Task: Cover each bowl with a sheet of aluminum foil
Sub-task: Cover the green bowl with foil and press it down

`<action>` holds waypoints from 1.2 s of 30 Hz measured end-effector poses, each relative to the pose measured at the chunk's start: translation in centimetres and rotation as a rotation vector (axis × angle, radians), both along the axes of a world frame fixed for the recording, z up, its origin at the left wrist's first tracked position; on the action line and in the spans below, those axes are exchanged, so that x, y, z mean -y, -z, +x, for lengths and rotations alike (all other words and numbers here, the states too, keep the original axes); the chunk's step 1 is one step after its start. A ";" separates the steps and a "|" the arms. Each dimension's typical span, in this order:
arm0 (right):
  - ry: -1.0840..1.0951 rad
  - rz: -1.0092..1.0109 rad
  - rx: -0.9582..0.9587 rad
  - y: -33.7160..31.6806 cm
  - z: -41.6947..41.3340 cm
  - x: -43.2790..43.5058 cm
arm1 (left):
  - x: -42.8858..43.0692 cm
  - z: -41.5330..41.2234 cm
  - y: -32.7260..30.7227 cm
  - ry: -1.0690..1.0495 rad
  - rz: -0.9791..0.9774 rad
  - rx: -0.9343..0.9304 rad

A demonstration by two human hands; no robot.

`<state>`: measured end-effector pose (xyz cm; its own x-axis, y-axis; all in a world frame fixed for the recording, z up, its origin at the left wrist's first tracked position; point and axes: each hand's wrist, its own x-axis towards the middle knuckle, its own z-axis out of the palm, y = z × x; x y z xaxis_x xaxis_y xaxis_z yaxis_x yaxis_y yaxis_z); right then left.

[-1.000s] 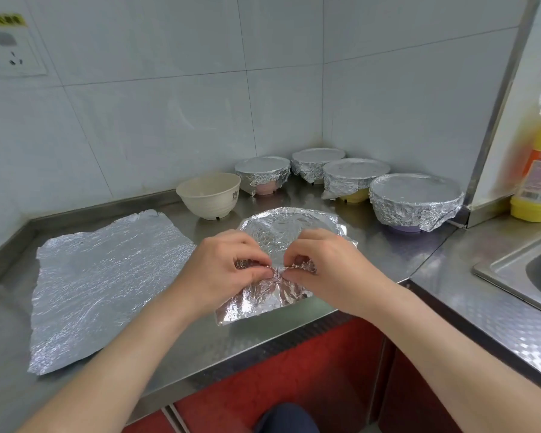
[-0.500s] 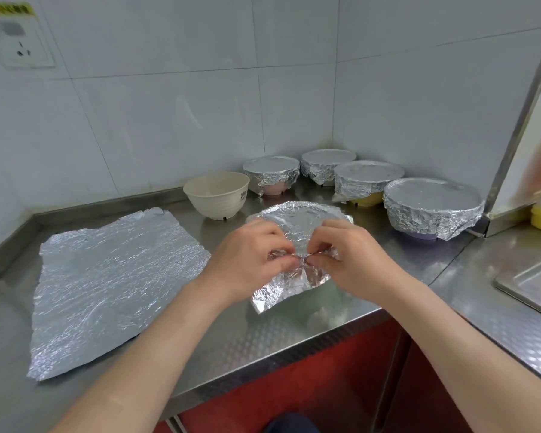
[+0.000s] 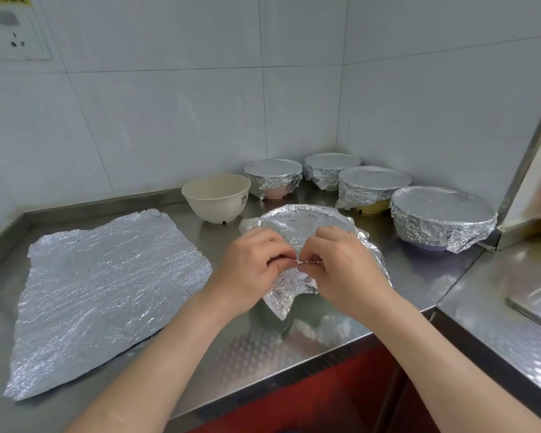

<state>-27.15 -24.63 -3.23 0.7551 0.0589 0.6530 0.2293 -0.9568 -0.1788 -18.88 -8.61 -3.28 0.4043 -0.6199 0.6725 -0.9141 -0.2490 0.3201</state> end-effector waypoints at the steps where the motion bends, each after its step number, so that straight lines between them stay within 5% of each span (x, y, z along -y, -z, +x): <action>1: -0.009 0.009 -0.002 0.0 0.0 0.1 | 0.2 0.0 0.1 -0.002 0.025 0.049; 7: -0.118 0.117 -0.095 -0.8 -1.7 0.7 | -0.2 -1.7 -0.1 0.017 0.123 0.208; 22: -0.183 -0.002 -0.206 -0.9 -4.7 -0.5 | -2.5 -3.7 -2.6 -0.134 0.688 -0.010; 25: -0.174 -0.029 -0.222 -1.2 -4.8 -0.6 | -1.9 -3.4 -3.7 -0.121 0.543 -0.130; 28: -0.168 -0.024 -0.197 -1.1 -4.7 -0.8 | -1.4 -1.6 -4.8 -0.423 0.324 -0.071; 31: -0.167 0.010 -0.173 -0.8 -4.7 -1.1 | -0.7 0.3 -5.3 -0.620 0.439 -0.082; 36: -0.179 0.000 -0.142 -0.4 -4.3 -1.6 | 0.0 1.5 -4.8 -0.663 0.447 -0.164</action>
